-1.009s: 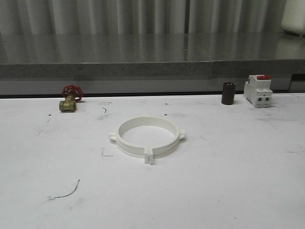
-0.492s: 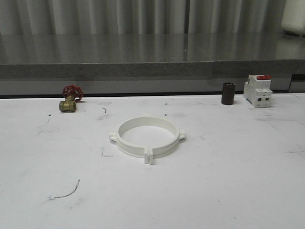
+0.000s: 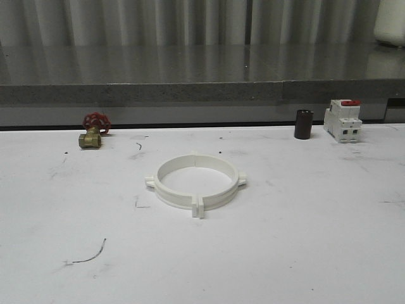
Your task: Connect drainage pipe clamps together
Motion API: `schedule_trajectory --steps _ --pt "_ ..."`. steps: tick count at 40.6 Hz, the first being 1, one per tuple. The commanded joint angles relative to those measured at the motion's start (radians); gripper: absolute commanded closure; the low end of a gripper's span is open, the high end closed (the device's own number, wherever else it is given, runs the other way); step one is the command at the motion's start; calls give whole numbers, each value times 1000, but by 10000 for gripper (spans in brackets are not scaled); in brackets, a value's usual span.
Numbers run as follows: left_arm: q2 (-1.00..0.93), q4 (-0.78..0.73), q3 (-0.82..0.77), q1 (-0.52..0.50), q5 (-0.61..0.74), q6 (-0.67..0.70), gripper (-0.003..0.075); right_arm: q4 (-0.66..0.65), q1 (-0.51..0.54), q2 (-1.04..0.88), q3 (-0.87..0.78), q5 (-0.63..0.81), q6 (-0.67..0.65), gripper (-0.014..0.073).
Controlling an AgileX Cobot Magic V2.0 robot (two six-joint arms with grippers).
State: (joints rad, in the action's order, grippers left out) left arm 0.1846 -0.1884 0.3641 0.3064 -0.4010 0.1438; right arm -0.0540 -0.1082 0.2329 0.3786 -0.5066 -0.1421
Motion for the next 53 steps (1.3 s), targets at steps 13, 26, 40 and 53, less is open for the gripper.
schedule_trajectory --steps 13,26,40,53 --pt "10 -2 29 -2 84 3 741 -16 3 5 22 83 11 656" --pt "10 -2 29 -2 84 3 741 -16 3 5 22 83 11 656" --pt "8 5 28 -2 84 2 741 -16 3 5 22 83 11 656" --pt "-133 195 -91 -25 147 -273 741 -16 3 5 22 83 11 656"
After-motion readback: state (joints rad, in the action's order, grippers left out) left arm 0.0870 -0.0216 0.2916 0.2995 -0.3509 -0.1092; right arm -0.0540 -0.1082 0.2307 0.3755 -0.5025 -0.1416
